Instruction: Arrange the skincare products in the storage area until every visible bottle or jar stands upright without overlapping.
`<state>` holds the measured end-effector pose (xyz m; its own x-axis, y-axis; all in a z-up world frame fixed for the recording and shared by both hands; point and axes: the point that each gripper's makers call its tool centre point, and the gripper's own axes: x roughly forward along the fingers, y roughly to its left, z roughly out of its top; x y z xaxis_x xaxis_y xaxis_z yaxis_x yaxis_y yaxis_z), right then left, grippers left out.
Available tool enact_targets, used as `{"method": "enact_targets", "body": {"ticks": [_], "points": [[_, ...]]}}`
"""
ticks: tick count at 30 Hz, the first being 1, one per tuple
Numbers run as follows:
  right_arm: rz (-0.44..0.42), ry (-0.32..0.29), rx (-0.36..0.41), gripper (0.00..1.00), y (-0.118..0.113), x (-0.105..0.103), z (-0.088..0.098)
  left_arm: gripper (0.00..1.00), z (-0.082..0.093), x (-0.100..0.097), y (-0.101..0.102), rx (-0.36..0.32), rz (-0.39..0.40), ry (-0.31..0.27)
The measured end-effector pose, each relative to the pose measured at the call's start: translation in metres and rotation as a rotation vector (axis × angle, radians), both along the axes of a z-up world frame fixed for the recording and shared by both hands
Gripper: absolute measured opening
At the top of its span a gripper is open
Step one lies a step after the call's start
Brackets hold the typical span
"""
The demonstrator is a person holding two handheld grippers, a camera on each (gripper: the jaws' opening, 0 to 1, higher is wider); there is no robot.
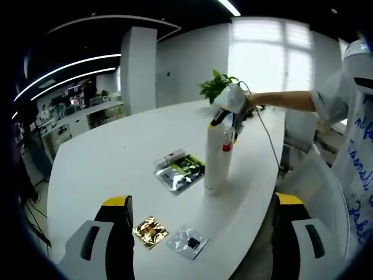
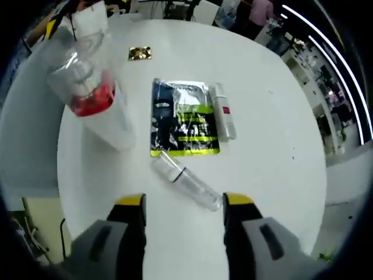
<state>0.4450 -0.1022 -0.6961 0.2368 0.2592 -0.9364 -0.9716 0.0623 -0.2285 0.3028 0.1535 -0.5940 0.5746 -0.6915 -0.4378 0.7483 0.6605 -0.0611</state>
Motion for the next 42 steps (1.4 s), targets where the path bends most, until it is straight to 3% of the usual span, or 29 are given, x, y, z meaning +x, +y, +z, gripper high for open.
{"method": "enact_targets", "body": {"ticks": [5, 9, 12, 15, 17, 25, 33, 35, 40, 42], "points": [[0.098, 0.020, -0.058, 0.46, 0.004, 0.002, -0.014, 0.97, -0.001, 0.000, 0.002, -0.002, 0.010, 0.006], [0.105, 0.089, -0.087, 0.46, 0.004, -0.001, -0.026, 0.97, 0.000, -0.001, 0.003, -0.004, 0.016, 0.006], [0.150, 0.088, -0.115, 0.39, 0.006, 0.003, -0.032, 0.97, 0.000, -0.001, 0.004, -0.003, 0.021, 0.008], [0.162, 0.128, -0.131, 0.39, 0.008, 0.001, -0.039, 0.97, 0.000, -0.002, 0.004, -0.006, 0.024, 0.008], [0.202, 0.118, -0.178, 0.34, 0.004, 0.005, -0.042, 0.97, 0.000, -0.002, 0.004, -0.007, 0.025, 0.008], [0.211, 0.181, -0.207, 0.22, 0.001, 0.006, -0.053, 0.97, -0.003, -0.003, 0.007, -0.003, 0.031, 0.016], [0.195, 0.198, -0.218, 0.20, -0.002, 0.003, -0.057, 0.97, -0.005, -0.003, 0.007, -0.001, 0.029, 0.022], [0.208, 0.231, -0.207, 0.20, -0.003, -0.004, -0.058, 0.97, -0.005, -0.003, 0.007, 0.002, 0.027, 0.023], [0.166, 0.212, -0.188, 0.20, -0.007, -0.005, -0.057, 0.97, -0.004, -0.003, 0.006, -0.002, 0.026, 0.018], [0.110, 0.211, -0.165, 0.19, -0.009, -0.008, -0.056, 0.97, -0.004, -0.003, 0.005, -0.003, 0.023, 0.015]]}}
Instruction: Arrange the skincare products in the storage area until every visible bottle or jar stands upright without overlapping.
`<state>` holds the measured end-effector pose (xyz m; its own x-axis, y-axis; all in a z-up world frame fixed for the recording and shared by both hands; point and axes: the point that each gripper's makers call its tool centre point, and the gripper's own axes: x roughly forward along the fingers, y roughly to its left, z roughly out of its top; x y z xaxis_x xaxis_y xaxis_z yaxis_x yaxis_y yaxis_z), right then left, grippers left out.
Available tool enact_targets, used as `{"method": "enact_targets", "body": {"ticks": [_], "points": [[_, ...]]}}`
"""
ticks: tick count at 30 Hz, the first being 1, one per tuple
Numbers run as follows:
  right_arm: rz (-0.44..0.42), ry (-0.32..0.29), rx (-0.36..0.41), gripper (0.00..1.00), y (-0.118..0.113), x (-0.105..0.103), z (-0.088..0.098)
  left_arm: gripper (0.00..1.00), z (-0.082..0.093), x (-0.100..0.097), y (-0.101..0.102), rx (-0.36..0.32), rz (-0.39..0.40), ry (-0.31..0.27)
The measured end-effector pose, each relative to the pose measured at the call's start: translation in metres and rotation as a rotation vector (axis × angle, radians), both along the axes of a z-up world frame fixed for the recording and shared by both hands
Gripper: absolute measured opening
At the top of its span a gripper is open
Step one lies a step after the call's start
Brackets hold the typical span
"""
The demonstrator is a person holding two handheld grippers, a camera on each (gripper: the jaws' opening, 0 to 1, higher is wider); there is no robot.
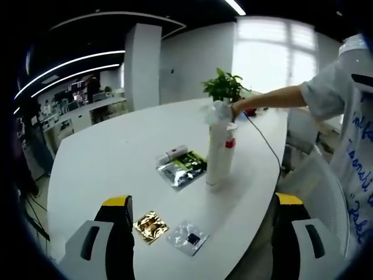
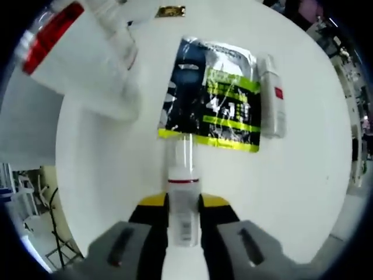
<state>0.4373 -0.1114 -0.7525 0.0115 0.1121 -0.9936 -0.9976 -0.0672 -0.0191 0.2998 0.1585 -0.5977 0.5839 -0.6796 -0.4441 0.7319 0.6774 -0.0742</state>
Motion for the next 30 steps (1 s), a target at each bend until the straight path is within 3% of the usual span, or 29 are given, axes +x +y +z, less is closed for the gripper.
{"method": "enact_targets", "body": {"ticks": [15, 22, 30], "points": [[-0.273, -0.075, 0.178, 0.19, -0.023, -0.019, 0.026, 0.97, 0.005, -0.002, -0.010, -0.007, -0.043, -0.025], [-0.371, -0.147, 0.279, 0.19, -0.032, -0.029, 0.049, 0.97, 0.006, -0.004, -0.014, -0.010, -0.057, -0.034], [-0.471, -0.196, 0.452, 0.19, -0.023, -0.042, 0.083, 0.97, 0.008, -0.005, -0.017, -0.002, -0.072, -0.043]]}}
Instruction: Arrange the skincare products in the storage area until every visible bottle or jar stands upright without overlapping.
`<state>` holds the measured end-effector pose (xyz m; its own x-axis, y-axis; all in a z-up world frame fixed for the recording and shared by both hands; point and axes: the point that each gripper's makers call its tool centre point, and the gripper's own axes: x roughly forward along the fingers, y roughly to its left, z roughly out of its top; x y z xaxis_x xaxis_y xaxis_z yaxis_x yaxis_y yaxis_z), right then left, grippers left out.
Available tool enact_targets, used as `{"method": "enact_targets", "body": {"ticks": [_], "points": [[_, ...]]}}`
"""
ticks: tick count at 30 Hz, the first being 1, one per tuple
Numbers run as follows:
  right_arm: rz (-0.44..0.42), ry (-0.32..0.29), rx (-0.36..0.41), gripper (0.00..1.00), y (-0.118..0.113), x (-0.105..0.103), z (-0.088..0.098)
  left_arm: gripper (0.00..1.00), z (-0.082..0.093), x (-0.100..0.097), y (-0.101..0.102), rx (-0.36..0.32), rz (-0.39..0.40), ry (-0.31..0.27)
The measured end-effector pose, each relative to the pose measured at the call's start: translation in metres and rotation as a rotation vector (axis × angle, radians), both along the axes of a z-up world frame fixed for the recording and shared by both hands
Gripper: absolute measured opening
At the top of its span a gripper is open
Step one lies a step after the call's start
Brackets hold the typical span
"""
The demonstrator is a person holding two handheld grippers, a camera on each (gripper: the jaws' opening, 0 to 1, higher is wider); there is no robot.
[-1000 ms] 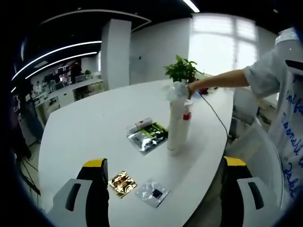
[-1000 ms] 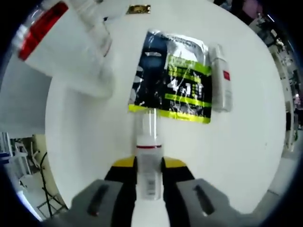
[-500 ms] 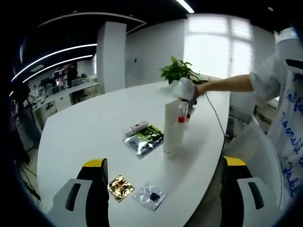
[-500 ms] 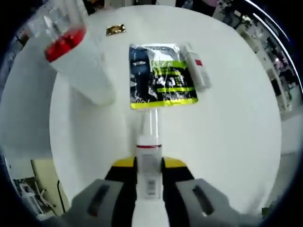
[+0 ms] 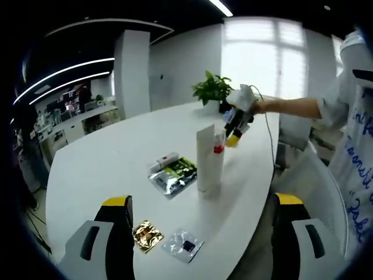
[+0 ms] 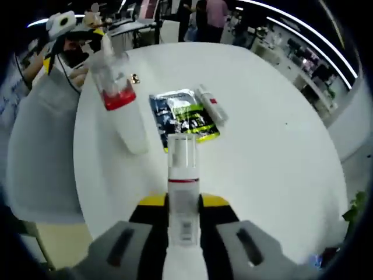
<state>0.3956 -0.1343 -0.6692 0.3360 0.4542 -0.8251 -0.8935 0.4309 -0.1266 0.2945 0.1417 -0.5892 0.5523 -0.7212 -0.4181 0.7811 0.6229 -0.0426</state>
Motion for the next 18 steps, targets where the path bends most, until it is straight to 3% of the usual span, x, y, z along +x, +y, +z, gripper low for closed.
{"method": "enact_targets", "body": {"ticks": [10, 18], "points": [[-0.031, -0.073, 0.213, 0.19, 0.023, -0.018, 0.052, 0.97, 0.004, -0.001, -0.005, -0.001, -0.007, -0.010], [-0.037, -0.090, 0.328, 0.19, 0.036, -0.041, 0.075, 0.97, 0.008, -0.003, -0.010, -0.008, -0.009, -0.024]]}}
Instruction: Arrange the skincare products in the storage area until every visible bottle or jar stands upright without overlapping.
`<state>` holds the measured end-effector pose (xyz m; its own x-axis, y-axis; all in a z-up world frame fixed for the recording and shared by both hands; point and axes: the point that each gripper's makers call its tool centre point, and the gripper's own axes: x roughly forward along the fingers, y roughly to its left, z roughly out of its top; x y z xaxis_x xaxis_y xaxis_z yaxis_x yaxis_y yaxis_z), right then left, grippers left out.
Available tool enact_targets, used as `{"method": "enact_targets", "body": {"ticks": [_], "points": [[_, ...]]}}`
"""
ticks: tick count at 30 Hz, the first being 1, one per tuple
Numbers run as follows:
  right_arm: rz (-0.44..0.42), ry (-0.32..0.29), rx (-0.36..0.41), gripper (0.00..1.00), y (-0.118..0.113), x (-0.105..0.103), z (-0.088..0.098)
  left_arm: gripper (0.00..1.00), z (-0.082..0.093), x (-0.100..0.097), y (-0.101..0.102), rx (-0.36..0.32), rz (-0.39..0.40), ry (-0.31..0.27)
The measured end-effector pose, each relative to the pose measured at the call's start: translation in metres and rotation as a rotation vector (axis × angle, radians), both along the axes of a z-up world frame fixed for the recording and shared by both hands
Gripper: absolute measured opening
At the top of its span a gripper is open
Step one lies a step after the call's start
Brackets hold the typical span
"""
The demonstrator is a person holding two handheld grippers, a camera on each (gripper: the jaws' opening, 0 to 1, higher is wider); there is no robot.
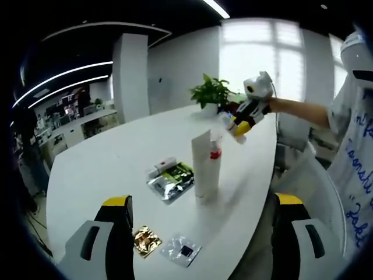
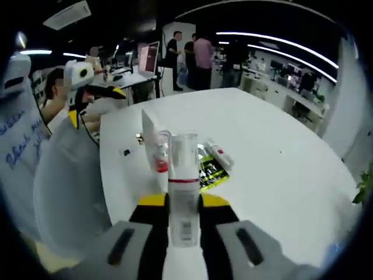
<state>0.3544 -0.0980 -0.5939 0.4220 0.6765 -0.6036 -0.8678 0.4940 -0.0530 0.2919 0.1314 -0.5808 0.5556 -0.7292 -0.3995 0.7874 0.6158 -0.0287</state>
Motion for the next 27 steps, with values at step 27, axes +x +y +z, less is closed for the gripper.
{"method": "enact_targets", "body": {"ticks": [27], "points": [[0.123, 0.070, 0.254, 0.19, 0.086, -0.057, -0.005, 0.75, 0.012, 0.002, -0.029, -0.120, -0.019, -0.012]]}}
